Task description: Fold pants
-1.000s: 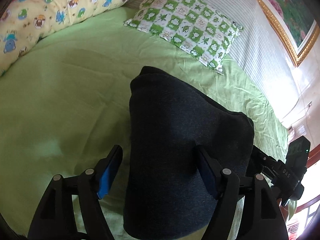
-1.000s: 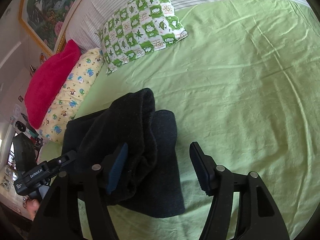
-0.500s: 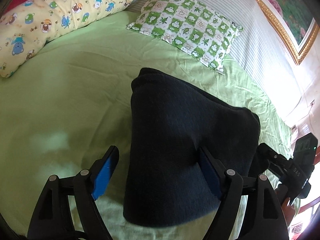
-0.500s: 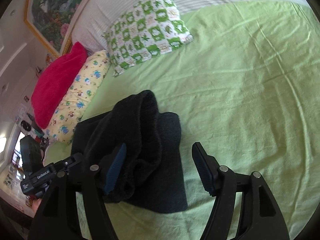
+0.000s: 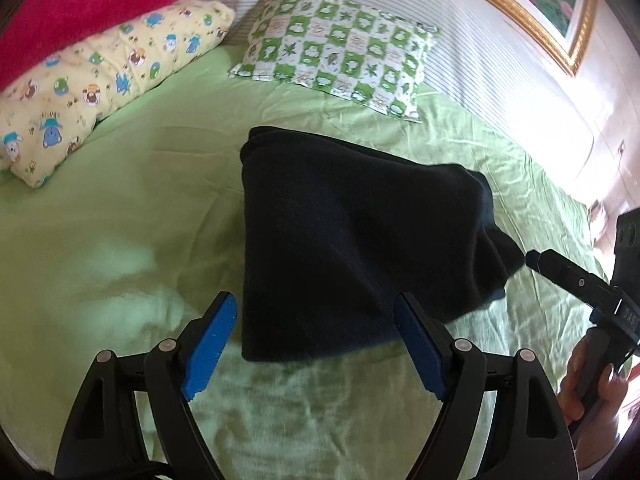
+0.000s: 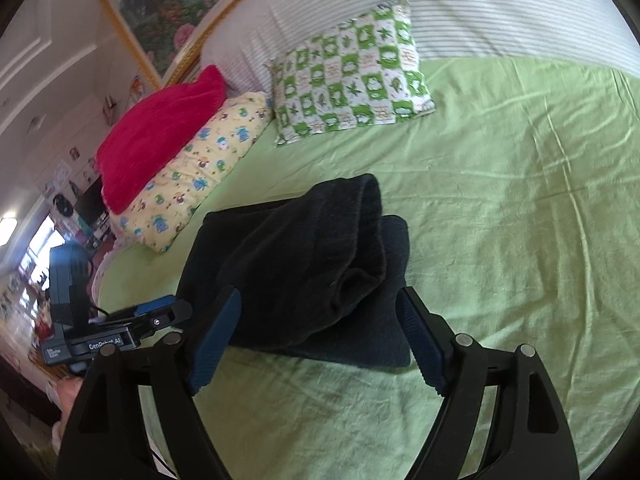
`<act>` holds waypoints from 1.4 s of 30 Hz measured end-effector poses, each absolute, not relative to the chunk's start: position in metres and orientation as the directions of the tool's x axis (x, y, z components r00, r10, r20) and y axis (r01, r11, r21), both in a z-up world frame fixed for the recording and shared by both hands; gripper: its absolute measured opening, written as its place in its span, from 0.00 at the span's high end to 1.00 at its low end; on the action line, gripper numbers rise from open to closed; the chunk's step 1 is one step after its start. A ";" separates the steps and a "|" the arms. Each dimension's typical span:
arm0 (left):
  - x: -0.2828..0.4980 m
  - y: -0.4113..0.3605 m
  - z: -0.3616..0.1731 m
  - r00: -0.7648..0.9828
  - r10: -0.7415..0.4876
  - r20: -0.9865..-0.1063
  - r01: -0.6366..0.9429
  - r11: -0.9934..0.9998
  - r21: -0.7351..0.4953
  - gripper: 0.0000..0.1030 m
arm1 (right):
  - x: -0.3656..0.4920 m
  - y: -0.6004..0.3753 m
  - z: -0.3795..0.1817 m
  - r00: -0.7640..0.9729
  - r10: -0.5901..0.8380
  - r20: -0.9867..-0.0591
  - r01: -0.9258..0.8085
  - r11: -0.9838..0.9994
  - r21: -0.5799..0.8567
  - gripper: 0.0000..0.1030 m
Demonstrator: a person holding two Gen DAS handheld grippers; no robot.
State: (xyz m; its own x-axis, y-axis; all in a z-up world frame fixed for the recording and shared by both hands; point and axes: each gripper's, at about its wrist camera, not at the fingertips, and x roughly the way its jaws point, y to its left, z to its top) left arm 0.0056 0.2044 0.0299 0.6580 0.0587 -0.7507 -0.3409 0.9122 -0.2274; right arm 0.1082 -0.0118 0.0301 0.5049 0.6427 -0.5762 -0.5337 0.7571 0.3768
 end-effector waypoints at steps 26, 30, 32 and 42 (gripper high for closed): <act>-0.018 0.175 0.027 0.630 0.185 -0.755 -0.338 0.940 -0.052 0.18 | 0.078 0.016 0.021 0.461 0.588 -0.665 -0.713 0.691 0.117 0.03; -0.016 0.175 0.022 0.618 0.191 -0.762 -0.343 0.938 -0.043 0.18 | 0.082 0.015 0.017 0.446 0.586 -0.676 -0.718 0.685 0.120 0.02; -0.014 0.175 0.020 0.612 0.196 -0.767 -0.347 0.937 -0.038 0.17 | 0.083 0.016 0.016 0.439 0.586 -0.681 -0.721 0.682 0.121 0.02; -0.010 0.170 0.014 0.612 0.235 -0.756 -0.370 0.929 -0.011 0.17 | 0.083 0.023 0.010 0.420 0.594 -0.687 -0.759 0.644 0.093 0.02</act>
